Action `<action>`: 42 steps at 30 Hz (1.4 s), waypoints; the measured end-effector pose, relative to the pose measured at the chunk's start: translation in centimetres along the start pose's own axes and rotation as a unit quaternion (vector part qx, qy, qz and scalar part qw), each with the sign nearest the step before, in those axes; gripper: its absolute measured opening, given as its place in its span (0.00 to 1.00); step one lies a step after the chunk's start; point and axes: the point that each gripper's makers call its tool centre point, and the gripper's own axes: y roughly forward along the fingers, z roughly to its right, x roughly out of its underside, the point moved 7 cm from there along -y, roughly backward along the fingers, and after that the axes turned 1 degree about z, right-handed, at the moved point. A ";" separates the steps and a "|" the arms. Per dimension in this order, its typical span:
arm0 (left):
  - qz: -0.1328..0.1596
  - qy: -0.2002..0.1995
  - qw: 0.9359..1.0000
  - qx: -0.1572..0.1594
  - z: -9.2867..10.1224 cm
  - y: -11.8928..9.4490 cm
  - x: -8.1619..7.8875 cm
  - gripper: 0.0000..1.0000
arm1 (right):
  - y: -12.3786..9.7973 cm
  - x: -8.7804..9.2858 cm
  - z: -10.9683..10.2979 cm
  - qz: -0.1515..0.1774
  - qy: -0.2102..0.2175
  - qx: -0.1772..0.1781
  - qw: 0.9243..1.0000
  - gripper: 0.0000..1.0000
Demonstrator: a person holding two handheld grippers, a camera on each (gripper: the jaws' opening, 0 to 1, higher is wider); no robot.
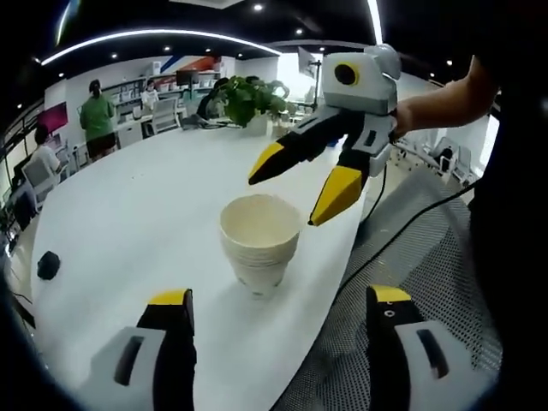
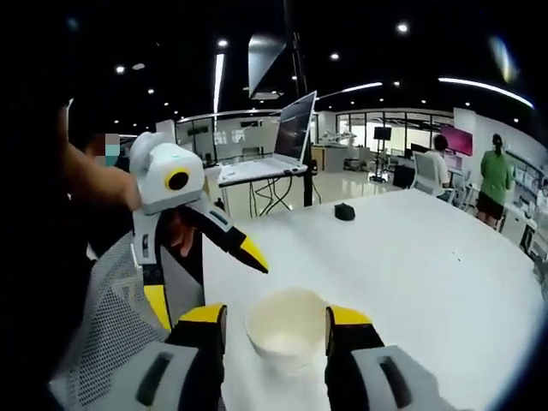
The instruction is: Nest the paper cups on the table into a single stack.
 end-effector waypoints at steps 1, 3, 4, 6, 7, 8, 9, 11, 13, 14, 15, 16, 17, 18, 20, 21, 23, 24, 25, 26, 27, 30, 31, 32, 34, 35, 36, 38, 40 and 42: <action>0.000 0.002 1.000 0.001 0.0 0.2 0.0 0.80 | 0.1 0.1 0.1 0.000 -0.001 0.004 1.000 0.48; 0.003 0.008 1.000 0.001 -0.1 0.8 0.2 0.79 | 0.2 0.3 0.1 0.001 -0.001 0.013 1.000 0.48; 0.003 0.008 1.000 0.001 -0.2 1.1 0.2 0.77 | 0.2 0.4 0.1 0.001 -0.001 0.017 1.000 0.49; 0.005 0.009 1.000 0.002 -0.3 1.7 0.4 0.76 | 0.4 0.6 0.2 -0.001 0.000 0.028 1.000 0.49; 0.008 0.010 1.000 0.005 -0.3 2.0 0.4 0.74 | 0.5 0.7 0.2 0.000 0.005 0.034 0.999 0.49; 0.012 0.009 1.000 0.010 -0.2 2.2 0.4 0.73 | 0.5 0.8 0.2 0.001 0.008 0.037 0.999 0.49; 0.014 0.007 1.000 0.015 -0.2 2.5 0.5 0.73 | 0.6 0.9 0.2 0.003 0.010 0.042 0.999 0.49; 0.018 0.011 1.000 0.020 -0.2 3.0 0.5 0.71 | 0.7 1.1 0.1 0.004 0.014 0.046 0.999 0.49; 0.023 0.015 0.999 0.021 -0.3 3.5 0.5 0.70 | 0.9 1.3 0.1 0.005 0.016 0.052 0.999 0.49; 0.024 0.014 0.999 0.021 -0.4 3.7 0.5 0.69 | 0.9 1.4 0.1 0.004 0.016 0.054 0.998 0.49; 0.025 0.012 0.999 0.022 -0.5 3.9 0.5 0.68 | 1.0 1.6 0.2 0.002 0.017 0.057 0.998 0.50; 0.027 0.010 0.999 0.022 -0.7 4.1 0.5 0.66 | 1.1 1.7 0.2 0.001 0.018 0.059 0.998 0.50; 0.029 0.007 0.999 0.022 -0.8 4.3 0.5 0.64 | 1.1 1.8 0.3 0.001 0.019 0.062 0.998 0.50; 0.031 0.004 0.999 0.022 -0.9 4.4 0.5 0.63 | 1.2 1.8 0.4 0.005 0.025 0.067 0.997 0.50; 0.035 0.001 0.999 0.022 -1.2 4.8 0.5 0.61 | 1.3 1.9 0.4 0.006 0.031 0.073 0.997 0.50; 0.036 0.001 0.999 0.022 -1.2 5.0 0.6 0.61 | 1.4 1.9 0.5 0.007 0.033 0.074 0.997 0.51; 0.035 0.000 0.999 0.022 -1.4 5.4 0.7 0.60 | 1.6 2.0 0.5 0.007 0.038 0.076 0.996 0.51; 0.035 0.001 0.999 0.022 -1.4 5.6 0.7 0.59 | 1.8 2.0 0.4 0.007 0.041 0.076 0.996 0.51; 0.035 0.002 0.999 0.024 -1.4 5.9 0.7 0.59 | 1.9 2.0 0.4 0.008 0.042 0.076 0.996 0.51; 0.034 0.003 0.999 0.024 -1.4 6.1 0.7 0.59 | 2.0 2.0 0.3 0.008 0.043 0.075 0.996 0.51; 0.035 0.006 0.999 0.024 -1.4 6.2 0.8 0.58 | 2.2 2.0 0.3 0.007 0.043 0.075 0.996 0.51; 0.035 0.007 0.999 0.025 -1.5 6.8 0.8 0.55 | 2.6 2.1 0.2 0.004 0.041 0.077 0.996 0.51; 0.036 0.007 0.999 0.026 -1.6 7.0 0.9 0.54 | 2.7 2.2 0.2 0.003 0.040 0.078 0.996 0.50; 0.036 0.007 0.999 0.026 -1.6 7.2 0.9 0.53 | 2.8 2.3 0.3 0.001 0.040 0.079 0.996 0.50; 0.033 0.006 0.999 0.027 -1.7 7.5 1.0 0.51 | 3.0 2.4 0.3 0.000 0.041 0.080 0.996 0.50; 0.033 0.006 0.999 0.028 -1.8 7.7 1.0 0.51 | 3.1 2.5 0.3 -0.001 0.041 0.080 0.996 0.50; 0.034 0.006 0.999 0.027 -1.8 7.8 1.0 0.50 | 3.2 2.6 0.2 -0.004 0.041 0.080 0.996 0.49; 0.037 0.003 0.999 0.024 -2.0 8.0 0.9 0.48 | 3.3 2.7 0.2 -0.006 0.041 0.082 0.996 0.49; 0.040 0.000 0.999 0.020 -2.3 8.1 0.7 0.44 | 3.3 2.8 0.3 -0.005 0.047 0.083 0.995 0.49; 0.040 0.000 0.999 0.020 -2.4 8.1 0.7 0.44 | 3.3 2.7 0.4 -0.004 0.052 0.085 0.995 0.49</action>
